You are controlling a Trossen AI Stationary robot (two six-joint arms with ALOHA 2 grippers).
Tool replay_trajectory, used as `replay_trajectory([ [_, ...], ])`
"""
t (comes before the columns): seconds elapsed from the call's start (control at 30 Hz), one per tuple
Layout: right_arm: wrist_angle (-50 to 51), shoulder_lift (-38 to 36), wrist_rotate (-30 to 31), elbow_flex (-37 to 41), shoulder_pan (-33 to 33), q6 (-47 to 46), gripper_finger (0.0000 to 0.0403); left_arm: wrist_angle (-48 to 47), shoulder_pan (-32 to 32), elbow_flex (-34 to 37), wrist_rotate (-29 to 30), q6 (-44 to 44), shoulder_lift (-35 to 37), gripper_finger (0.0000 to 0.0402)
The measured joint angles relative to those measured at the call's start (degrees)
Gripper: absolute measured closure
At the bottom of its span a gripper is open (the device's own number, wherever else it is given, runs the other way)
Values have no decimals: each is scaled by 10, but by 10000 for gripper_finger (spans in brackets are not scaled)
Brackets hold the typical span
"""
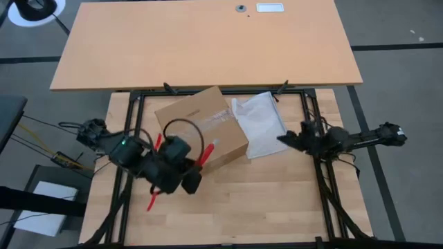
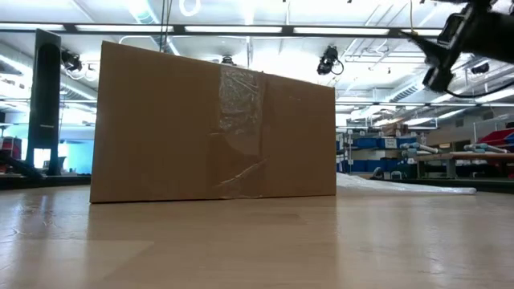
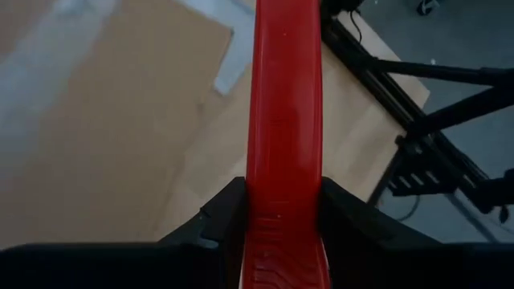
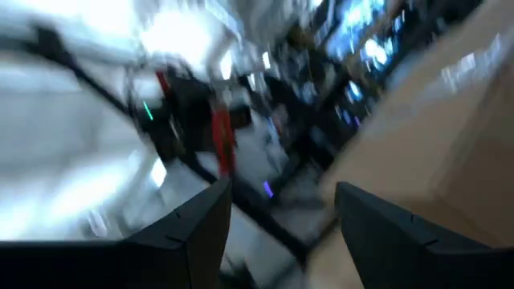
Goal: Unpack boxes
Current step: Open the cardboard box using the cutter
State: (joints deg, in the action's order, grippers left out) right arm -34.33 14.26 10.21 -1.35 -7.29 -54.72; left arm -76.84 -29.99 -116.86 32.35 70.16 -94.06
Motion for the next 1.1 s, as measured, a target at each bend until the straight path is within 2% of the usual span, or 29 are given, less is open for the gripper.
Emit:
replay_trajectory([
  [0.27,-137,0,139,-2,0,-28,175,8,59,-32,-1,-171,11,265],
  [0.4,-143,1,199,-13,0,-72,175,10,89,-42,-3,-234,23,265],
  [0.5,-140,24,216,-41,0,-36,175,35,110,-45,-14,-281,32,265],
  [0.77,-94,172,195,-186,0,122,175,73,158,-45,-43,-363,48,265],
  [1.0,124,285,141,-352,0,168,175,83,193,-45,-74,-402,49,265],
  [1.1,165,330,77,-413,6,227,175,106,209,-45,-99,-427,49,265],
])
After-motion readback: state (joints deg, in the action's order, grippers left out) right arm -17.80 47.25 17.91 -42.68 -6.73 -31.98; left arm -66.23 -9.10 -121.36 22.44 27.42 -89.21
